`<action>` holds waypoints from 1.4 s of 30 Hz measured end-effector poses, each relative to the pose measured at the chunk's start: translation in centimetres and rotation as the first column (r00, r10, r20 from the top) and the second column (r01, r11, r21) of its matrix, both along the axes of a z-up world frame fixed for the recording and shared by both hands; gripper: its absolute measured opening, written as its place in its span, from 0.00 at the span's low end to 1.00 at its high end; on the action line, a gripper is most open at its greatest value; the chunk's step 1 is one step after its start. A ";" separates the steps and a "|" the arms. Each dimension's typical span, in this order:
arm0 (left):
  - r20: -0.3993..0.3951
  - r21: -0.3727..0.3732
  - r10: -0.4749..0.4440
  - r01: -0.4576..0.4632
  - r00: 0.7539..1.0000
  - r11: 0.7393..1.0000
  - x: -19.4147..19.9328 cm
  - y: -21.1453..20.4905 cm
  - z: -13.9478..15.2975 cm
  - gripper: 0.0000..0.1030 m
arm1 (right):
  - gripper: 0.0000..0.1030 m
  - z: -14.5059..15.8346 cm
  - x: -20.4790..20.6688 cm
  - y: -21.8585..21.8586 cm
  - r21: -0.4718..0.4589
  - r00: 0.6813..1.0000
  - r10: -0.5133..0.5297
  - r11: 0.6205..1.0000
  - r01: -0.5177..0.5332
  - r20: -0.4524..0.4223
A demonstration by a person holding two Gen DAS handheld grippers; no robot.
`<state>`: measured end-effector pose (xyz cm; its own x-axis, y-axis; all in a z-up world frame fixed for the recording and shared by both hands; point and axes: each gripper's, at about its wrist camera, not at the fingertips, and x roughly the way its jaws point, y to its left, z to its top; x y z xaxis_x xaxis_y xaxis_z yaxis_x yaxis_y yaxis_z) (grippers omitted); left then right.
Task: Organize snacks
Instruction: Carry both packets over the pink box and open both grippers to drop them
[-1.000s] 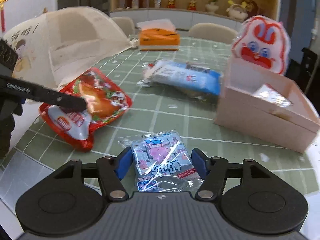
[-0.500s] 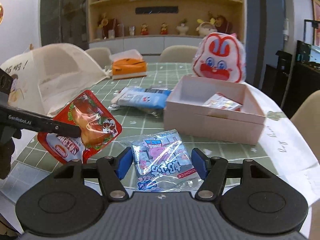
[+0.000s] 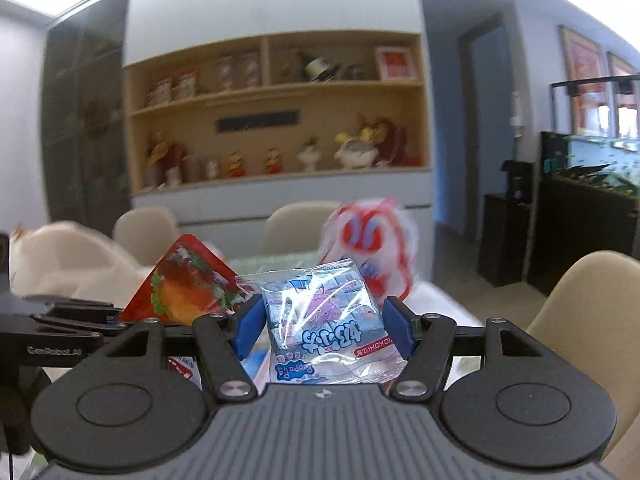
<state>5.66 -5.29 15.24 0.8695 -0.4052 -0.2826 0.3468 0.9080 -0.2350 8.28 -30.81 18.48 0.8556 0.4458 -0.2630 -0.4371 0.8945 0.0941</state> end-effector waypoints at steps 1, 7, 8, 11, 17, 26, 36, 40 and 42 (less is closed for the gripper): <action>-0.007 -0.033 0.015 -0.015 1.000 0.999 1.7 0.3 0.0 0.22 | 0.63 0.2 0.8 -0.2 0.004 1.000 -0.016 1.000 0.016 -0.002; -0.222 -0.256 -0.039 -0.020 0.974 0.966 11.5 1.0 -5.4 0.22 | 0.63 -2.3 5.8 -0.4 0.018 0.994 -0.052 0.998 0.054 -0.101; -0.255 -0.267 -0.051 -0.020 0.965 0.963 12.6 0.9 -6.6 0.22 | 0.63 -2.9 6.5 -0.3 0.007 0.992 -0.055 0.998 0.056 -0.117; -0.352 -0.250 -0.049 -0.044 0.935 0.967 15.3 0.5 -9.9 0.21 | 0.63 -5.2 8.6 0.7 -0.022 0.984 -0.061 0.998 0.058 -0.165; -0.313 -0.262 -0.010 -0.076 0.950 0.962 14.3 3.7 -9.4 0.32 | 0.63 -8.7 13.6 4.2 -0.041 0.952 -0.042 0.999 0.031 -0.303; -0.297 -0.155 0.182 -0.236 0.937 0.959 5.7 11.8 -9.0 0.32 | 0.64 -13.4 21.5 9.8 -0.121 0.845 -0.085 0.992 0.024 -0.527; -0.389 -0.119 0.313 -0.384 0.866 0.916 1.5 18.2 -12.6 0.32 | 0.80 -8.8 16.6 12.3 -0.078 0.911 -0.019 0.997 -0.014 -0.411; -0.399 -0.112 0.313 -0.385 0.862 0.916 -0.8 18.8 -13.1 0.32 | 0.80 -8.8 15.0 18.3 -0.079 0.897 0.098 0.986 -0.145 -0.431; -0.401 -0.101 0.300 -0.367 0.866 0.925 -2.0 18.8 -13.2 0.32 | 0.80 -9.4 14.6 21.8 -0.114 0.890 0.124 0.975 -0.193 -0.439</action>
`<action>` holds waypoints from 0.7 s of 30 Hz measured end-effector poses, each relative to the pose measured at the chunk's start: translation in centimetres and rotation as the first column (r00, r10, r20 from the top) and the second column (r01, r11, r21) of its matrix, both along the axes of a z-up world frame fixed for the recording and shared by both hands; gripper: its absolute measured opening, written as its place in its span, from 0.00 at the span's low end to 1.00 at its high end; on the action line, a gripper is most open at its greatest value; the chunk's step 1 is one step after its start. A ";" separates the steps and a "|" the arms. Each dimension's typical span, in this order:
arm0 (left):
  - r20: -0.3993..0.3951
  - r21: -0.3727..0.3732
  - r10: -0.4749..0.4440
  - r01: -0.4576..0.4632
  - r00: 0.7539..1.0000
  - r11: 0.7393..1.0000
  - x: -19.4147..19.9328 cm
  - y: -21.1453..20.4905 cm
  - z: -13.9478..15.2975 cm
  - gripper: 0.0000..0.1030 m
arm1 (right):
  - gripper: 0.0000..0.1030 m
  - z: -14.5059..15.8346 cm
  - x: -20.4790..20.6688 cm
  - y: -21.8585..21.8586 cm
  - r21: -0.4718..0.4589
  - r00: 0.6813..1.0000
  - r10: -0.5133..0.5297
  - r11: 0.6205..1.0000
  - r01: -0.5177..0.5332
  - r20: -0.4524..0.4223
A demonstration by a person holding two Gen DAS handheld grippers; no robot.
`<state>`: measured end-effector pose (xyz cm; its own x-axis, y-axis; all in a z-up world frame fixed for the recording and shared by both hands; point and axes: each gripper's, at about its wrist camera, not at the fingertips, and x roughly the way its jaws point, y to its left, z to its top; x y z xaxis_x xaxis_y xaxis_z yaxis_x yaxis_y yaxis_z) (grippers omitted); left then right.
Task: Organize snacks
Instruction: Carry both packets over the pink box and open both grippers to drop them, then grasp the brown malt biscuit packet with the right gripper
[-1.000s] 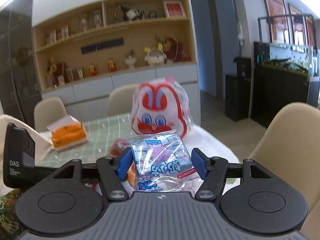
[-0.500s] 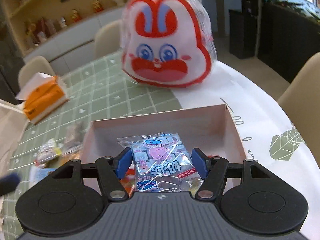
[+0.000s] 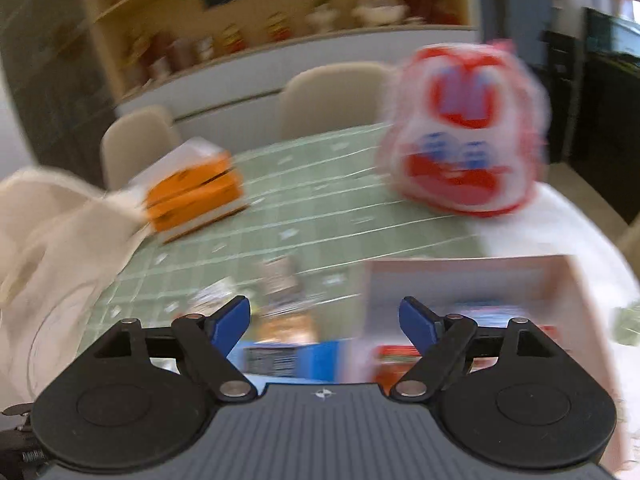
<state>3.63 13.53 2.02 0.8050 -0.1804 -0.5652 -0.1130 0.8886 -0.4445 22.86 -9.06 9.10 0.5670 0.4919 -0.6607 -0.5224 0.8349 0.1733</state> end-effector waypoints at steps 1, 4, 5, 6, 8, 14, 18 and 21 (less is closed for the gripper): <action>-0.005 0.009 -0.012 0.012 1.000 1.000 -0.4 -0.2 0.0 0.32 | 0.80 -0.4 -0.1 1.7 -0.016 1.000 0.012 1.000 -0.012 -0.002; -0.003 0.023 -0.032 0.032 0.999 0.999 -1.4 -0.3 -0.3 0.32 | 0.80 -1.5 0.6 5.8 -0.041 1.000 0.016 0.999 -0.016 -0.005; 0.012 0.014 -0.031 0.031 0.999 0.999 -1.8 -0.1 -0.3 0.32 | 0.80 -1.9 1.2 6.9 -0.061 1.000 0.005 0.998 -0.005 0.001; 0.024 0.003 -0.031 0.031 0.999 1.000 -2.0 0.0 -0.4 0.32 | 0.80 -2.3 1.9 7.9 -0.084 1.000 -0.015 0.996 0.015 0.004; 0.063 -0.036 -0.037 0.039 0.997 0.999 -2.6 0.4 -0.4 0.32 | 0.79 -3.5 3.8 9.8 -0.128 0.999 -0.053 0.990 0.052 -0.006; 0.104 -0.061 -0.050 0.056 0.993 0.997 -3.2 0.9 0.7 0.32 | 0.66 -6.9 8.7 11.7 -0.228 0.986 -0.135 0.967 0.110 -0.098; 0.104 -0.070 -0.047 0.054 0.993 0.996 -3.0 1.0 0.5 0.32 | 0.41 -6.9 8.2 10.6 -0.169 0.980 -0.107 0.983 0.079 -0.167; 0.084 -0.074 -0.052 0.058 0.995 0.996 -2.7 0.9 0.0 0.32 | 0.37 -6.3 5.9 10.5 -0.172 0.987 -0.041 0.985 0.014 -0.153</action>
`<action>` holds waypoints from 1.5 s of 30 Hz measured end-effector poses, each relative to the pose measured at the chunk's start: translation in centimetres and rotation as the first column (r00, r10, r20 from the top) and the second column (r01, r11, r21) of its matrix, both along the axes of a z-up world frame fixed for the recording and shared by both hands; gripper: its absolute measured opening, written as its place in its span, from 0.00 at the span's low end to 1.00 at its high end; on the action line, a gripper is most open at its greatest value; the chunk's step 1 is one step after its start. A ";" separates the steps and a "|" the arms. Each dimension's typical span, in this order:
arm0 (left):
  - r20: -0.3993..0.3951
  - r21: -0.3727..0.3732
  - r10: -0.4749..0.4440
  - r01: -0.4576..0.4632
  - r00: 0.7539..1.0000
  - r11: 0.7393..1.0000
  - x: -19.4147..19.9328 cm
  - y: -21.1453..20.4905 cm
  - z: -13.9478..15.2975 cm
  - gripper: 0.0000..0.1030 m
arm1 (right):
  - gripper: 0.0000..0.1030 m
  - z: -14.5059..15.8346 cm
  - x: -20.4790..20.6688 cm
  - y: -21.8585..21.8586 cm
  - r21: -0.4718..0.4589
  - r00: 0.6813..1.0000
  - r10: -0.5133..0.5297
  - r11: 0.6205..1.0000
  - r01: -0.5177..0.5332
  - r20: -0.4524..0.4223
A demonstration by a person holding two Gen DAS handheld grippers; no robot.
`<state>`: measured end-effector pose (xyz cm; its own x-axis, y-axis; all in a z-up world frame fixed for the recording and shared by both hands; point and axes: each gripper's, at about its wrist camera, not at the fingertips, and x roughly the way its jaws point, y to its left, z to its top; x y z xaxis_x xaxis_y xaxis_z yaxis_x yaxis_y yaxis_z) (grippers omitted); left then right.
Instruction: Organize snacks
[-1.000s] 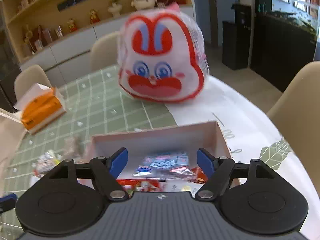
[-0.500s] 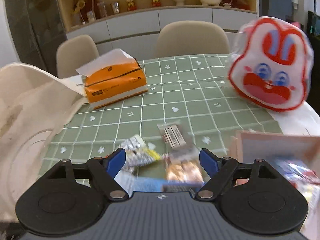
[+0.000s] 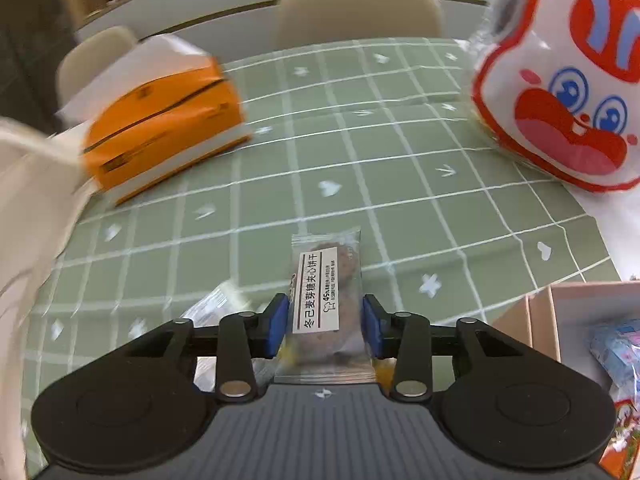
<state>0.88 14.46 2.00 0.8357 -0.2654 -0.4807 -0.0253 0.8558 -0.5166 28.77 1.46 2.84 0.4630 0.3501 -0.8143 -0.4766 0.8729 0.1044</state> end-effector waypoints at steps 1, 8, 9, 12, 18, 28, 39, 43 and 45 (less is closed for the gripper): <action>-0.005 0.000 -0.001 0.001 1.000 1.000 0.0 -0.1 -0.1 0.32 | 0.37 0.1 -0.9 0.0 -0.012 1.000 0.017 1.000 -0.017 0.008; 0.007 -0.008 0.002 -0.002 1.000 1.000 -0.3 0.0 0.2 0.32 | 0.36 0.8 -7.7 -2.2 0.024 0.992 0.122 0.992 -0.122 -0.007; 0.008 -0.009 0.005 -0.005 1.000 1.000 -0.4 0.0 0.2 0.32 | 0.36 0.9 -8.8 -2.8 0.042 0.990 0.138 0.990 -0.137 -0.017; 0.006 -0.011 0.019 -0.019 1.000 1.000 -0.5 0.1 0.2 0.32 | 0.36 1.4 -11.5 -4.3 0.081 0.985 0.172 0.982 -0.170 -0.021; 0.005 -0.029 0.051 -0.050 0.999 0.998 -0.6 0.8 0.2 0.32 | 0.36 1.6 -15.7 -7.0 0.150 0.975 0.217 0.967 -0.208 -0.048; -0.080 -0.114 -0.024 0.014 0.996 0.993 0.7 0.0 -0.2 0.32 | 0.36 -0.3 -22.3 -10.1 0.198 0.947 0.317 0.932 -0.303 -0.043; -0.189 0.052 -0.050 0.061 0.981 0.997 0.4 -5.1 0.2 0.32 | 0.65 0.9 -28.6 -13.7 -0.001 0.895 0.399 0.913 -0.407 0.199; -0.145 0.176 -0.104 0.129 0.984 0.976 0.7 -8.5 1.3 0.32 | 0.67 0.2 -30.6 -16.0 -0.047 0.884 0.395 0.917 -0.396 0.251; -0.143 0.174 -0.142 0.166 0.980 0.971 1.1 -9.7 1.4 0.32 | 0.69 0.1 -31.2 -17.2 -0.048 0.885 0.383 0.922 -0.385 0.264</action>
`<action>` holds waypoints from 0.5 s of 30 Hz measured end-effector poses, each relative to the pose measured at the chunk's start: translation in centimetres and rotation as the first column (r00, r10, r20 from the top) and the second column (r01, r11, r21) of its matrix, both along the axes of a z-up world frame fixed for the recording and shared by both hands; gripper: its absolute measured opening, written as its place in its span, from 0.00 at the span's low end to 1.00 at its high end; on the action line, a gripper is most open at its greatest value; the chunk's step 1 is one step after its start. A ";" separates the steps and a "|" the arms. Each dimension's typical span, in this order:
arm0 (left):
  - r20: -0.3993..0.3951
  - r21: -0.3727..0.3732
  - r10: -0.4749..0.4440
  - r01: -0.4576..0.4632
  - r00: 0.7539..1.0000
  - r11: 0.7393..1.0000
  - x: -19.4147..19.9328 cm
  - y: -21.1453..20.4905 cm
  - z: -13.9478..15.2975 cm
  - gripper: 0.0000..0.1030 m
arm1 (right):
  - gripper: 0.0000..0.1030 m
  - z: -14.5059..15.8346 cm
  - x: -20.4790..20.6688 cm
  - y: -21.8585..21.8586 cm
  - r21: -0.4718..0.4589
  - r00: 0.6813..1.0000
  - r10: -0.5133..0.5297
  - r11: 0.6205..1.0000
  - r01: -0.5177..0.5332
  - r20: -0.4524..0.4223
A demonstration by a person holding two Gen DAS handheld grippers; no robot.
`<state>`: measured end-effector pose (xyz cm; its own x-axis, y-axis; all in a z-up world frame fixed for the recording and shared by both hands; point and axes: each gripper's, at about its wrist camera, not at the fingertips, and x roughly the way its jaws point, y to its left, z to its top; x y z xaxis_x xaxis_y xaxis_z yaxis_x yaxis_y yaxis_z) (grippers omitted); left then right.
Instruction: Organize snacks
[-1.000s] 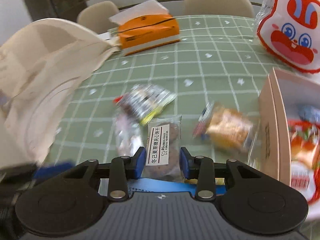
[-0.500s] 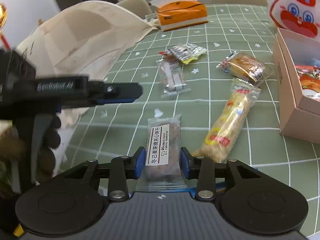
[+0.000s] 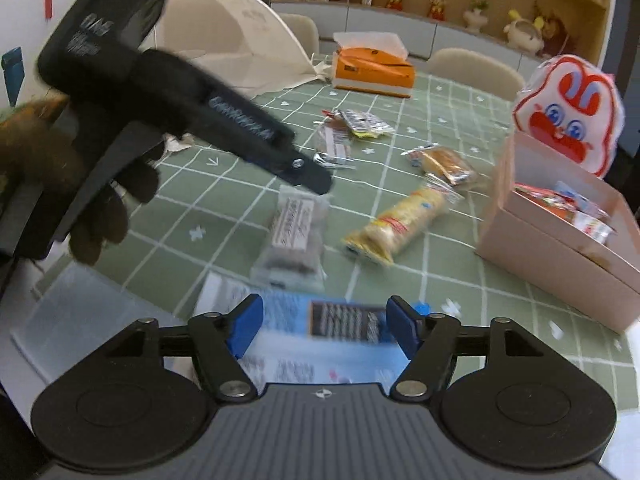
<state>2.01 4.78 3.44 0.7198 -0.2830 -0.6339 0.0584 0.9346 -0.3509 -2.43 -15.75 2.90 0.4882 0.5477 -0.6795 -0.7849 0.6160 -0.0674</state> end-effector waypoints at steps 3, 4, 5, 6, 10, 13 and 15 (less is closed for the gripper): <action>-0.003 0.022 -0.052 0.052 0.999 0.998 0.4 -2.1 -0.1 0.32 | 0.71 -0.3 -0.5 -2.0 0.011 0.999 -0.033 0.999 0.033 0.007; -0.002 0.043 -0.064 0.064 0.998 0.997 0.5 -2.7 -0.3 0.32 | 0.72 -0.3 -0.7 -2.7 0.012 0.999 -0.047 0.999 0.047 0.014; -0.002 0.072 -0.078 0.078 0.997 0.994 0.4 -3.4 -0.5 0.32 | 0.73 -0.4 -0.8 -3.4 0.011 0.998 -0.063 0.998 0.063 0.022; -0.005 0.096 -0.090 0.090 0.996 0.991 0.3 -3.9 -0.8 0.32 | 0.73 -0.4 -0.8 -4.1 0.006 0.996 -0.081 0.997 0.081 0.033; -0.013 0.216 -0.112 0.113 0.994 0.970 -0.7 -5.0 -2.0 0.31 | 0.74 -0.6 -0.8 -6.7 -0.028 0.979 -0.170 0.984 0.174 0.110; -0.011 0.322 -0.117 0.115 0.993 0.940 -2.1 -4.9 -2.4 0.31 | 0.74 -0.7 -0.2 -7.9 -0.017 0.967 -0.227 0.973 0.231 0.119; -0.002 0.376 -0.118 0.110 0.993 0.920 -3.3 -4.4 -2.5 0.33 | 0.74 -0.6 0.2 -8.3 0.012 0.962 -0.249 0.968 0.249 0.108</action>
